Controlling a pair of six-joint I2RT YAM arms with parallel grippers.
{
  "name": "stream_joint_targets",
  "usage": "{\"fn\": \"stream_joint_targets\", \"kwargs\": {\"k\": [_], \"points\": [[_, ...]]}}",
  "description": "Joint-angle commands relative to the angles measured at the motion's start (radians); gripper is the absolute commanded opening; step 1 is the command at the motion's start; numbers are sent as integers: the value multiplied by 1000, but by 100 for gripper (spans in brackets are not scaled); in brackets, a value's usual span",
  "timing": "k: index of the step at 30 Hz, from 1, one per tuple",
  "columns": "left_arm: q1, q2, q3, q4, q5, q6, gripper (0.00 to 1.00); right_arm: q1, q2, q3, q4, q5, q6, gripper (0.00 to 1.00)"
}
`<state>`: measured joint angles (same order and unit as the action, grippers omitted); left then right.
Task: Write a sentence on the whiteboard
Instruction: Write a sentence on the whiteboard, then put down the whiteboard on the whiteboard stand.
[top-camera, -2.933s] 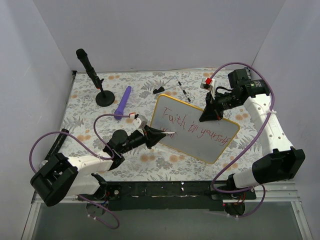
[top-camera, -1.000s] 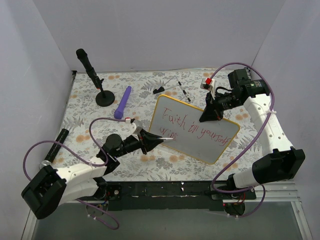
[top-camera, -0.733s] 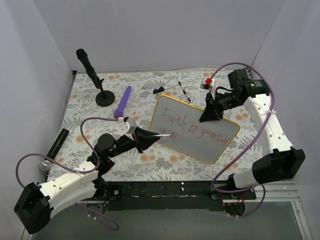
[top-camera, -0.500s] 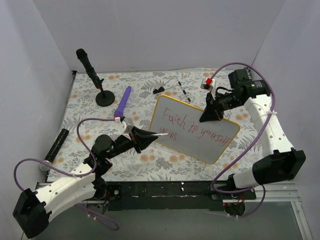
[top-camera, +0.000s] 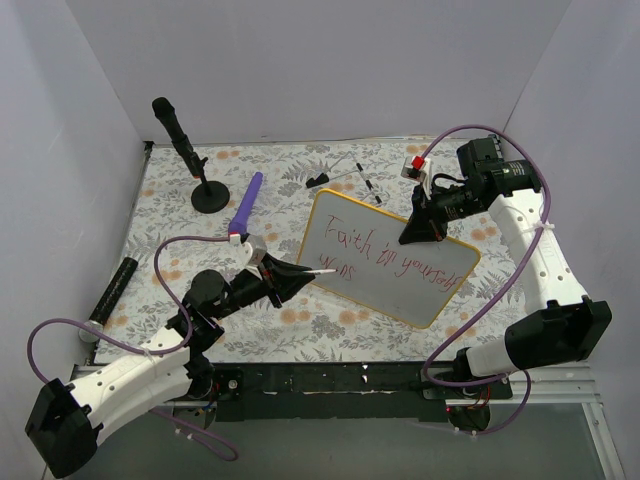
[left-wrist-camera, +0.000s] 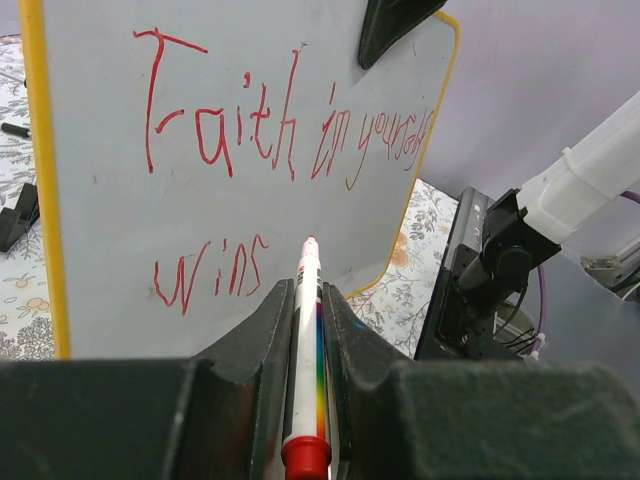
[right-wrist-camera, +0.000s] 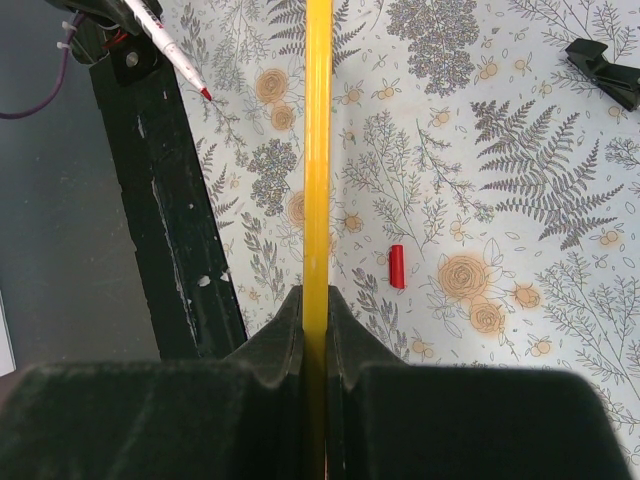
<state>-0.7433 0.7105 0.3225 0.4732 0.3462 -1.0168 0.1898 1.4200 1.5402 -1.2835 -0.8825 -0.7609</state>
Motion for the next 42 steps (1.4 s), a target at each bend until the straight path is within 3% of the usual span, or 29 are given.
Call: {"fn": "stream_joint_targets", "kwargs": {"k": [1, 17, 30, 36, 42], "points": [[4, -9, 3, -16, -19, -8, 0, -4, -47, 8, 13, -107, 20, 1], [4, -20, 7, -39, -59, -28, 0, -7, -44, 15, 12, -101, 17, 1], [2, -131, 29, -182, -157, -28, 0, -50, 48, 254, -23, -27, 32, 1], [4, -135, 35, -206, -182, -22, 0, -121, 120, 382, -13, -30, 46, 1], [4, -123, 33, -205, -191, -22, 0, -253, 161, 440, 76, -78, 187, 1]]}}
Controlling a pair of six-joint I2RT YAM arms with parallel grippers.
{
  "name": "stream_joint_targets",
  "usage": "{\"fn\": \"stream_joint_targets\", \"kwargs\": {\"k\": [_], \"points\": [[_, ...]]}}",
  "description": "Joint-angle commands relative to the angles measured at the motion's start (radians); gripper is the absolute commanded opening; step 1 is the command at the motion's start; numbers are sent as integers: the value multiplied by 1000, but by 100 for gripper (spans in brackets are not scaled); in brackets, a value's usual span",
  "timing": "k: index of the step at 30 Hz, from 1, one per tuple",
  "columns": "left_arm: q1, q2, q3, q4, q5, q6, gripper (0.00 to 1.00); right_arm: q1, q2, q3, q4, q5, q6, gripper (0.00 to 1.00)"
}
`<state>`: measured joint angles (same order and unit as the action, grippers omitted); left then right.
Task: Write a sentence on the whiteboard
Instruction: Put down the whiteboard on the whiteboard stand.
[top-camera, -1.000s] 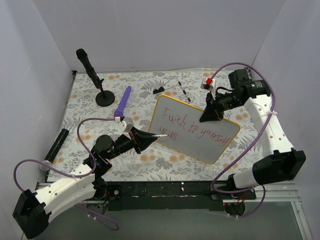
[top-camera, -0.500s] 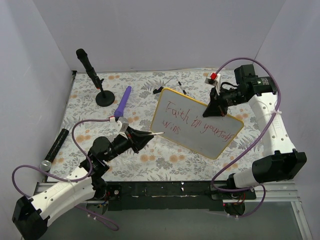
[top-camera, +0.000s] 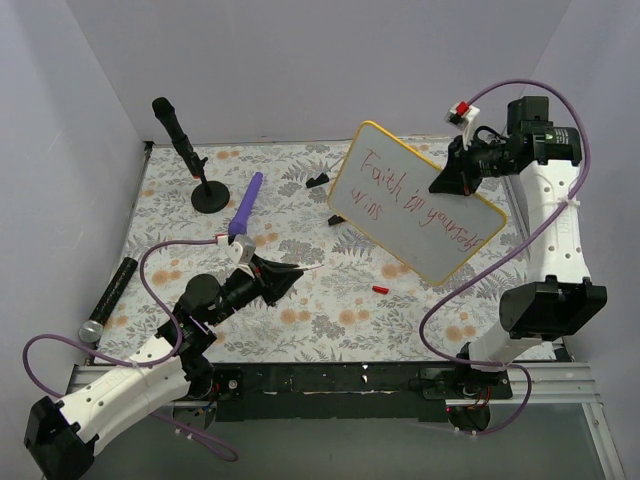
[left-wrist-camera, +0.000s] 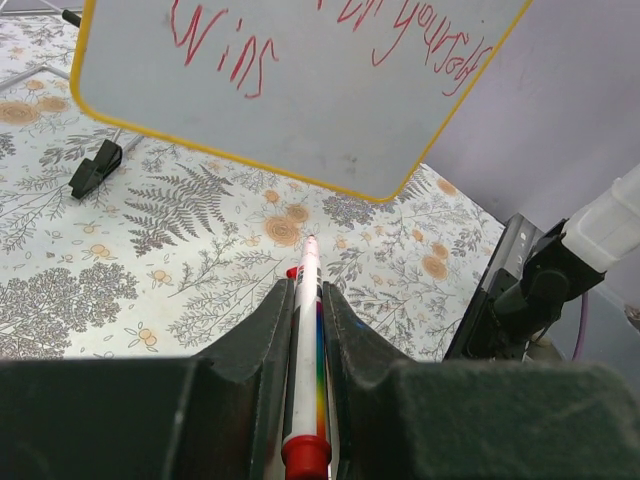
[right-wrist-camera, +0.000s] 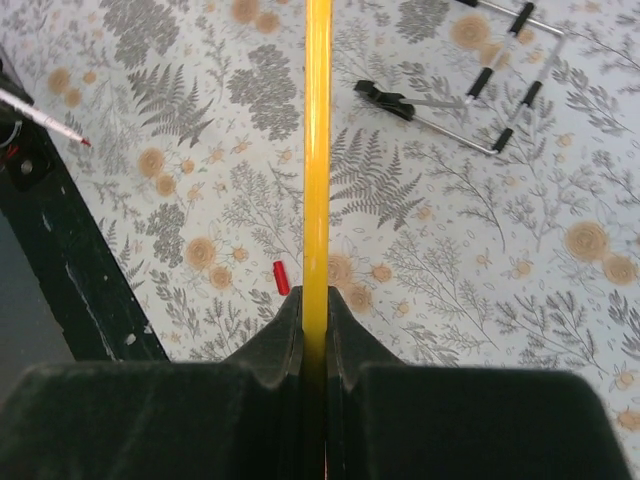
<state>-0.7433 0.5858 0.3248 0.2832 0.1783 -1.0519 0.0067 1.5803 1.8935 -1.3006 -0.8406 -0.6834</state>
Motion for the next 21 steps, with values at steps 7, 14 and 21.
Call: {"fn": "stream_joint_targets", "kwargs": {"k": [7, 14, 21], "points": [[4, 12, 26, -22, -48, 4, 0, -113, 78, 133, 208, -198, 226, 1], [4, 26, 31, -36, -63, -6, 0, -94, 193, 159, 381, -273, 419, 1], [4, 45, 31, -44, -83, -37, 0, -30, 332, 202, 659, -175, 770, 1]]}}
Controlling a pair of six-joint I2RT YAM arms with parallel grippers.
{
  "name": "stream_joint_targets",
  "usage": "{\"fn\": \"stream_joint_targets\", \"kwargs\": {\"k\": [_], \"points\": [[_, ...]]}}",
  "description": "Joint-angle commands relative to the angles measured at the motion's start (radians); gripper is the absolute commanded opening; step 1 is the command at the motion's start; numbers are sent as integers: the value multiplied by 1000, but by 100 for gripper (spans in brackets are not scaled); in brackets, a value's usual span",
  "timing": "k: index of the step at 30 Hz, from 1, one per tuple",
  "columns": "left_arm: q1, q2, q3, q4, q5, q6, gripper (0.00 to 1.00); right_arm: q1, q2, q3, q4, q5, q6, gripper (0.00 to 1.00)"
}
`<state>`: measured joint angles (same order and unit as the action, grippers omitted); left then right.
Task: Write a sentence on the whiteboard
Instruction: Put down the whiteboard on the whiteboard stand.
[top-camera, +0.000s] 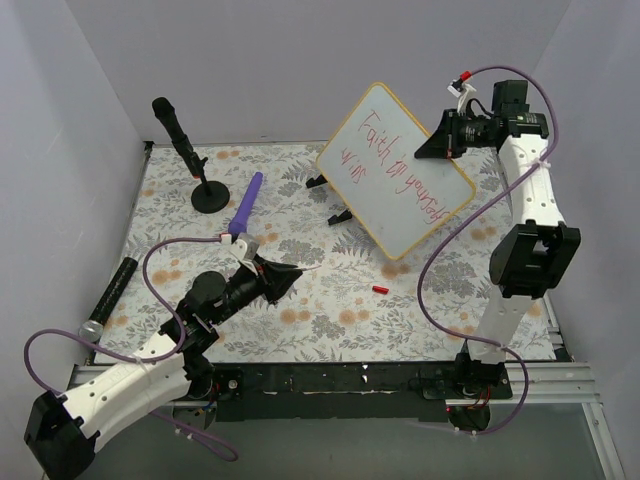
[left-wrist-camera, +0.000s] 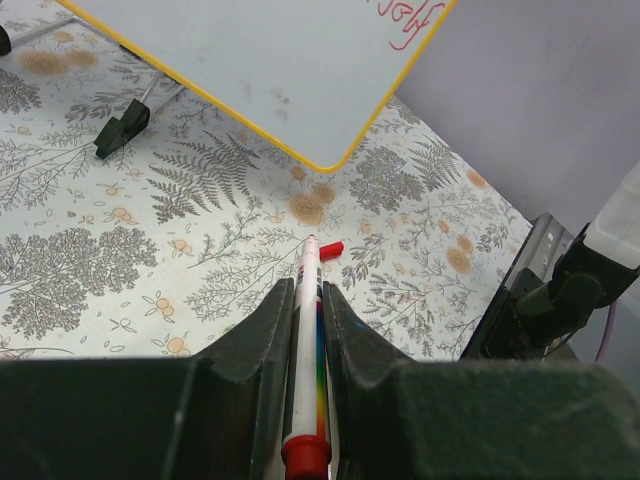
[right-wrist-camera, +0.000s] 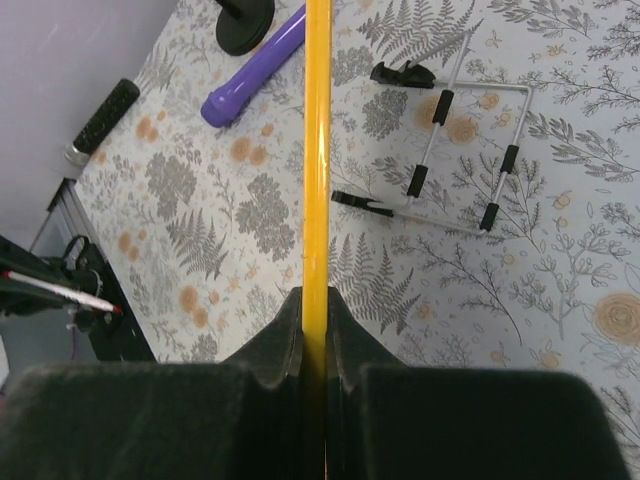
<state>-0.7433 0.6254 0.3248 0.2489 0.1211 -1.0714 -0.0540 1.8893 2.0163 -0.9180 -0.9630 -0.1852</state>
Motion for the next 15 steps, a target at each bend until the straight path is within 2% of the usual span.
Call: {"fn": "stream_joint_targets", "kwargs": {"k": [1, 9, 15], "points": [[4, 7, 31, -14, -28, -19, 0, 46, 42, 88, 287, -39, 312, 1], [4, 17, 51, -53, -52, -6, 0, 108, 174, 154, 360, 121, 441, 1], [4, 33, 57, -59, -52, -1, 0, 109, 163, 93, 467, 193, 546, 1]]}}
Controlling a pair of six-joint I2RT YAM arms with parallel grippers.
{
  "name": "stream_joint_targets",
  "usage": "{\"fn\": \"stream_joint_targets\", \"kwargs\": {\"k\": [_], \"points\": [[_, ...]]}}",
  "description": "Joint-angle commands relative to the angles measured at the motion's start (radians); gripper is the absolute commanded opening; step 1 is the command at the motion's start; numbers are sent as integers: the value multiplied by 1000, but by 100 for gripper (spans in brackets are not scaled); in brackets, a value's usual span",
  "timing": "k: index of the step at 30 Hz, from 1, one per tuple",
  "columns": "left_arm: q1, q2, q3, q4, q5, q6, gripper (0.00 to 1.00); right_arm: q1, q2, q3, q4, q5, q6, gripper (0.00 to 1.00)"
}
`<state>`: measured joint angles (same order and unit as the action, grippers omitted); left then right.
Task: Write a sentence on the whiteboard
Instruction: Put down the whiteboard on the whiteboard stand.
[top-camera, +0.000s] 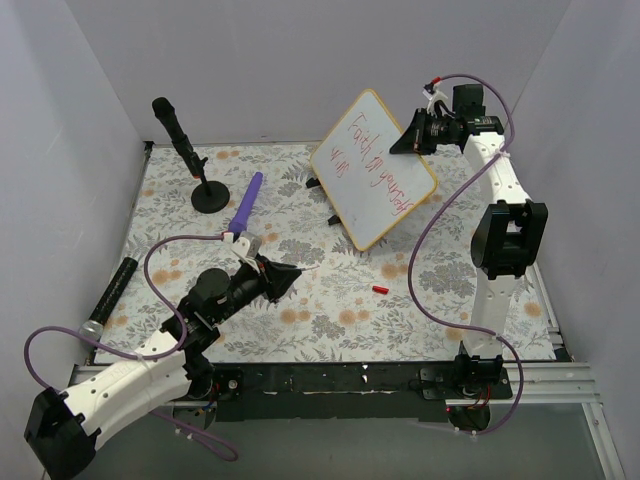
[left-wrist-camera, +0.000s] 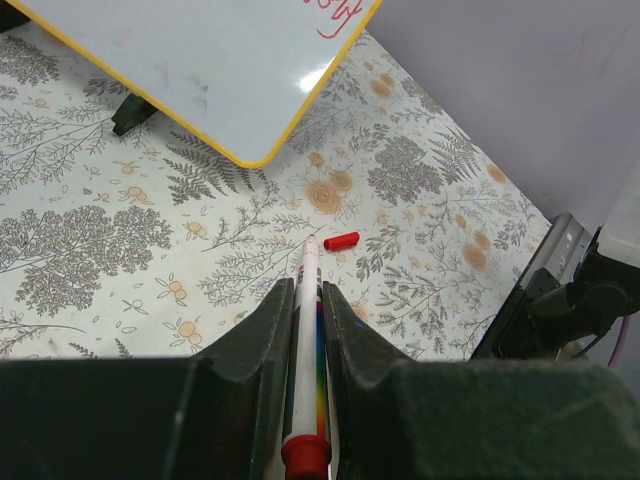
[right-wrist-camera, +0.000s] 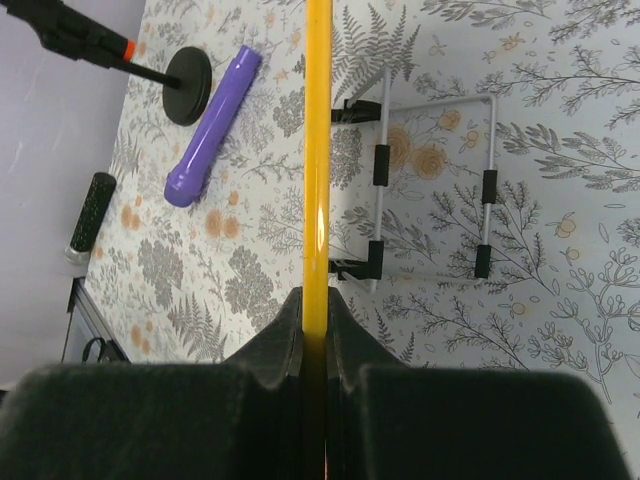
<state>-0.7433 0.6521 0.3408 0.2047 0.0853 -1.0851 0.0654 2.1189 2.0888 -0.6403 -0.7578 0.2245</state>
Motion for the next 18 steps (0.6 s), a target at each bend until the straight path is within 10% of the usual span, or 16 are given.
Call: {"fn": "stream_joint_targets", "kwargs": {"k": [1, 18], "points": [[4, 11, 41, -14, -16, 13, 0, -7, -66, 17, 194, -6, 139, 1], [4, 20, 53, -28, -18, 21, 0, 34, -22, 16, 195, 23, 115, 1]]}}
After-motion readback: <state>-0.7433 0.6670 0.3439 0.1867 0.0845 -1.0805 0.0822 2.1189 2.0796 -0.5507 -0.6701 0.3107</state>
